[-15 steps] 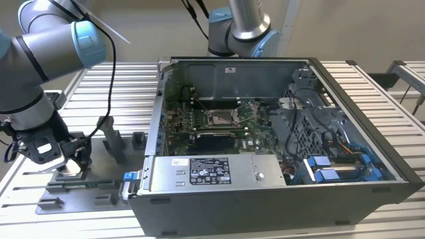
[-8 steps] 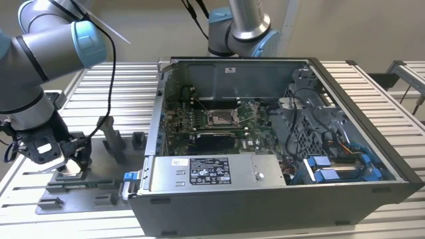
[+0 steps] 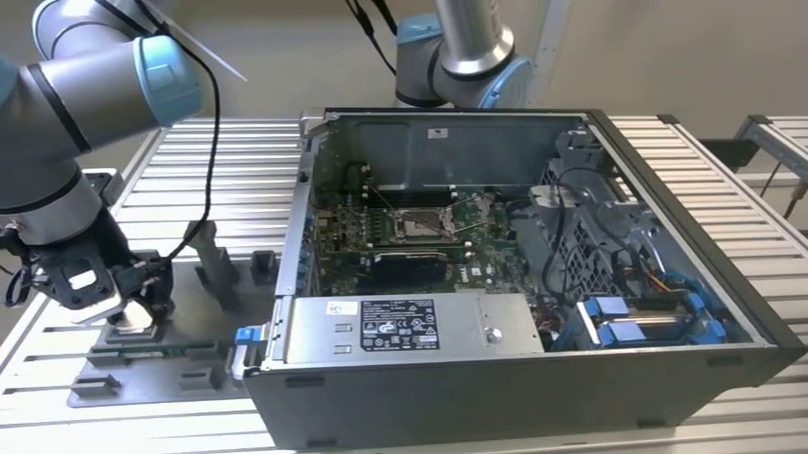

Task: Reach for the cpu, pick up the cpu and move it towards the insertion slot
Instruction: 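Pick up the cpu and move it towards the insertion slot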

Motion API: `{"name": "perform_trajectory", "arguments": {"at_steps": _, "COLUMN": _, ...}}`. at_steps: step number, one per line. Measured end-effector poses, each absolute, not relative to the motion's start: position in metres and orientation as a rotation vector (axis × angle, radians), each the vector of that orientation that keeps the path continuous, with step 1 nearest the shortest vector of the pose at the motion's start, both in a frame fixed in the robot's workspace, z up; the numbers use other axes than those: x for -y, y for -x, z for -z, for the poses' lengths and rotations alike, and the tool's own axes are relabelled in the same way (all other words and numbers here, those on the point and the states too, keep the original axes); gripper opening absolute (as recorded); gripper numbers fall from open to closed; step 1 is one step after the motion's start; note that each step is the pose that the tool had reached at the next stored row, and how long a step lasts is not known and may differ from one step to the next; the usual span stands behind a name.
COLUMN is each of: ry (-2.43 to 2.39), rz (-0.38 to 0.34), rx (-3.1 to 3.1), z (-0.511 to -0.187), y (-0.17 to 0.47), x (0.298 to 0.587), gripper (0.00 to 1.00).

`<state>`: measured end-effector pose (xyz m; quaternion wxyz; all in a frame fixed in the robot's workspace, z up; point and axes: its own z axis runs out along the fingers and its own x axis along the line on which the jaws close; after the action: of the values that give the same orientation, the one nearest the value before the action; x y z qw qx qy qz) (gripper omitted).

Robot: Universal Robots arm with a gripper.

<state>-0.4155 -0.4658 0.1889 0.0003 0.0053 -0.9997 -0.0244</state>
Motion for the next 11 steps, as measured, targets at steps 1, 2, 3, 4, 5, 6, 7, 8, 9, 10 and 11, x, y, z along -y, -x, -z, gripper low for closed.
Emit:
{"name": "perform_trajectory", "arguments": {"at_steps": 1, "ry": -0.017, "rz": 0.077, "rx": 3.140, "z": -0.191, "y": 0.416, "x": 0.466, "gripper": 0.00}}
{"name": "perform_trajectory", "arguments": {"at_steps": 2, "ry": -0.017, "rz": 0.076, "rx": 3.140, "z": -0.192, "y": 0.416, "x": 0.466, "gripper": 0.00}}
{"name": "perform_trajectory", "arguments": {"at_steps": 3, "ry": -0.017, "rz": 0.077, "rx": 3.140, "z": -0.195, "y": 0.416, "x": 0.466, "gripper": 0.00}}
{"name": "perform_trajectory", "arguments": {"at_steps": 4, "ry": -0.017, "rz": 0.076, "rx": 3.140, "z": -0.197, "y": 0.416, "x": 0.466, "gripper": 0.00}}
{"name": "perform_trajectory", "arguments": {"at_steps": 5, "ry": -0.017, "rz": 0.076, "rx": 3.140, "z": -0.199, "y": 0.416, "x": 0.466, "gripper": 0.00}}
{"name": "perform_trajectory", "arguments": {"at_steps": 6, "ry": -0.017, "rz": 0.076, "rx": 3.140, "z": -0.201, "y": 0.416, "x": 0.466, "gripper": 0.00}}
{"name": "perform_trajectory", "arguments": {"at_steps": 7, "ry": -0.017, "rz": 0.076, "rx": 3.140, "z": -0.203, "y": 0.416, "x": 0.466, "gripper": 0.00}}
{"name": "perform_trajectory", "arguments": {"at_steps": 8, "ry": -0.017, "rz": 0.076, "rx": 3.140, "z": -0.206, "y": 0.416, "x": 0.466, "gripper": 0.00}}
{"name": "perform_trajectory", "arguments": {"at_steps": 9, "ry": -0.017, "rz": 0.076, "rx": 3.140, "z": -0.208, "y": 0.416, "x": 0.466, "gripper": 0.00}}
{"name": "perform_trajectory", "arguments": {"at_steps": 10, "ry": -0.017, "rz": 0.076, "rx": 3.140, "z": -0.210, "y": 0.416, "x": 0.466, "gripper": 0.00}}
{"name": "perform_trajectory", "arguments": {"at_steps": 11, "ry": -0.017, "rz": 0.076, "rx": 3.140, "z": -0.212, "y": 0.416, "x": 0.466, "gripper": 0.00}}
